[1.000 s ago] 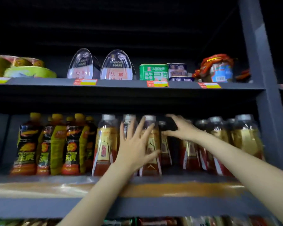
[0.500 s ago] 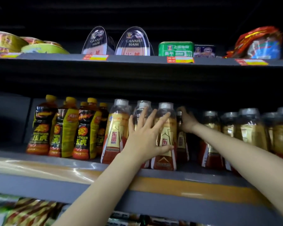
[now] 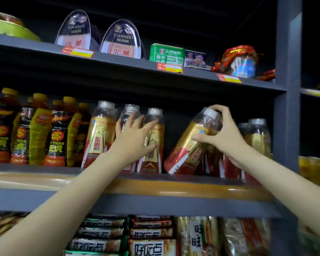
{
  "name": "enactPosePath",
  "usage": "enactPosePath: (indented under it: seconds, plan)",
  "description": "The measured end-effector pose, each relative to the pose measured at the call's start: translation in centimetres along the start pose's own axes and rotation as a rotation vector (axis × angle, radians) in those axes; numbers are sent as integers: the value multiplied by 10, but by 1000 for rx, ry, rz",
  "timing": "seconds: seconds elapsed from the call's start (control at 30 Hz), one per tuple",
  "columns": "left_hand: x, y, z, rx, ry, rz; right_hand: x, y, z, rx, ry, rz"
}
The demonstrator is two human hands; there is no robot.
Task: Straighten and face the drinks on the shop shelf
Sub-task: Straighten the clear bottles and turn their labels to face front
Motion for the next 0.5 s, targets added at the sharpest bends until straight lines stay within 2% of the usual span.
enactPosePath:
  seconds: [0.1,0.23,0.43,0.5]
  plan:
    - [19,-16,-9,37,-14,-305,-7,-11,-14,137,54,202]
    - [42,-33,-32,-181,-25,-795,-28,-22,-19,200,186,496]
    - [43,-55,-37,-441,-363,-1502,-53,-28,-27,204,225,745]
    - [44,-57,-40,-440,-404,-1643,-52,-23,-31,168,239,764]
Point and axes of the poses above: each hand's wrist, its own z-axis towards the middle knuckle, its own y-axis out of the palm, x = y × z, the point moved 1 cm from there along z, towards the middle knuckle, and after that the axes turned 5 degrees about x, right-handed, at the moved point
